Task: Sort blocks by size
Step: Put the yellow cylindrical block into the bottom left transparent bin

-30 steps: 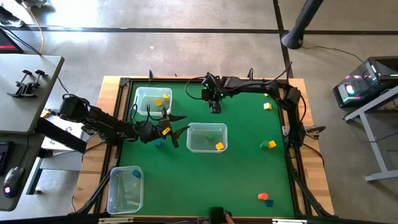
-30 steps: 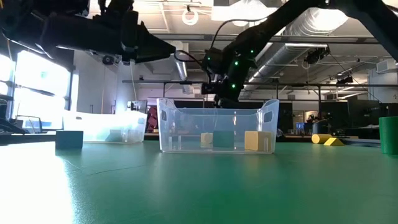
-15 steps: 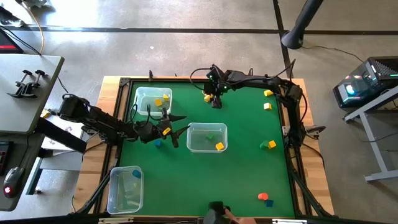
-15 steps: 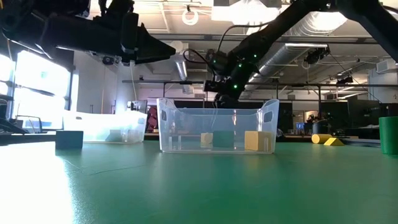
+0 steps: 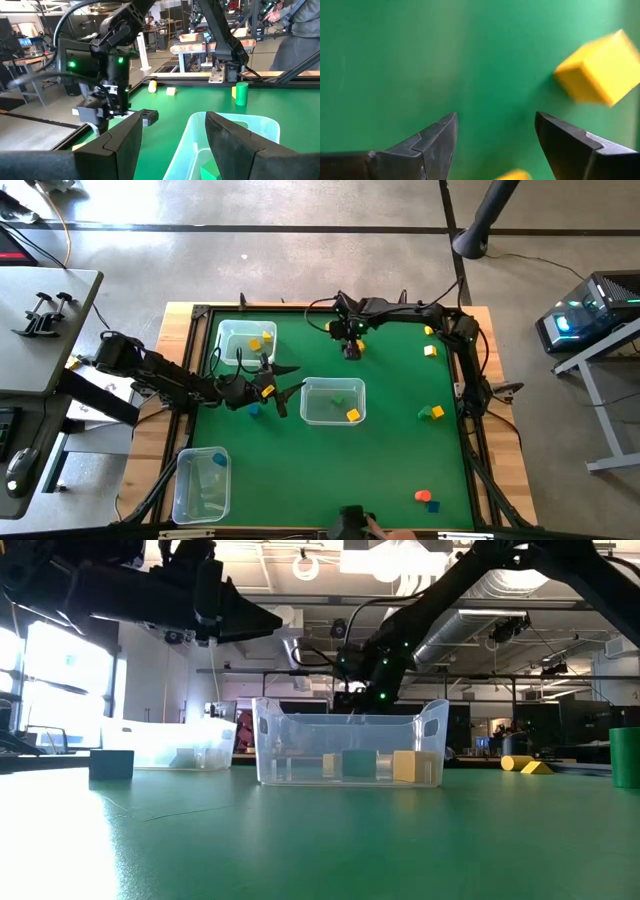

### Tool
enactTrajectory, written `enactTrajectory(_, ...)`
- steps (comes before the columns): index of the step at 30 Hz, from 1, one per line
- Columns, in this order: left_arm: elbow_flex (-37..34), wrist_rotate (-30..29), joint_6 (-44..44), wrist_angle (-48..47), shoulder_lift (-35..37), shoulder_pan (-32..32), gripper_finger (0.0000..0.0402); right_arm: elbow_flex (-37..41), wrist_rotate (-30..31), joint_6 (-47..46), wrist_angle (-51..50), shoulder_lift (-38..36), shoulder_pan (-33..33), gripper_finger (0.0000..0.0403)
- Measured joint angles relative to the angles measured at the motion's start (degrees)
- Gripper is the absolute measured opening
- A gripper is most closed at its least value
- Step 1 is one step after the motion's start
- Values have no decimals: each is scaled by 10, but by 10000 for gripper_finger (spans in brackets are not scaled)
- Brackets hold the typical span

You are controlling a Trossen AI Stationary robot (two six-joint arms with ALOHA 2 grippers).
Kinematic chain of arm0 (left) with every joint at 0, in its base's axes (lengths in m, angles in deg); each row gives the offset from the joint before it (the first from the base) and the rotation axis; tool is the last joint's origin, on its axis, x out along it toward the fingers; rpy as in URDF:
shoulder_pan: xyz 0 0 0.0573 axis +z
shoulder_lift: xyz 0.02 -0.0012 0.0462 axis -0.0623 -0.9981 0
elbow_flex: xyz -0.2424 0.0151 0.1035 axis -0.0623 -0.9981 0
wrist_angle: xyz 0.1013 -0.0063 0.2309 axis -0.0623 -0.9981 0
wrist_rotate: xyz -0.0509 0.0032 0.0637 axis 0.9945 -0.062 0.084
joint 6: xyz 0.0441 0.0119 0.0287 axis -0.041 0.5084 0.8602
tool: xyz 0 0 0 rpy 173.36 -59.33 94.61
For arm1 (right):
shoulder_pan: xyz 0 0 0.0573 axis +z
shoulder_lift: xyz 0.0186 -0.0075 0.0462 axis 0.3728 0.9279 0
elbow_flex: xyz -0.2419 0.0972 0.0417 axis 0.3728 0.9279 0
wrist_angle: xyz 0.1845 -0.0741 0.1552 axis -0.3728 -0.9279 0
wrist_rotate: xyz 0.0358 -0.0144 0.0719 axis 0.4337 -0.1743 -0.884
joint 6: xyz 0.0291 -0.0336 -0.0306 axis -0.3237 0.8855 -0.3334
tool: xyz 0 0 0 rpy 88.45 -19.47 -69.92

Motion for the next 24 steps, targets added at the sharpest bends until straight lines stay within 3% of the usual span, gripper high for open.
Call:
enactTrajectory(14,0,0,-16,-17,0,0,204,-8,19,-92,-115,-67,-29,264)
enactTrajectory(24,0,0,-24,-24,0,0,204,-7,50,-363,-235,-75,-113,262)
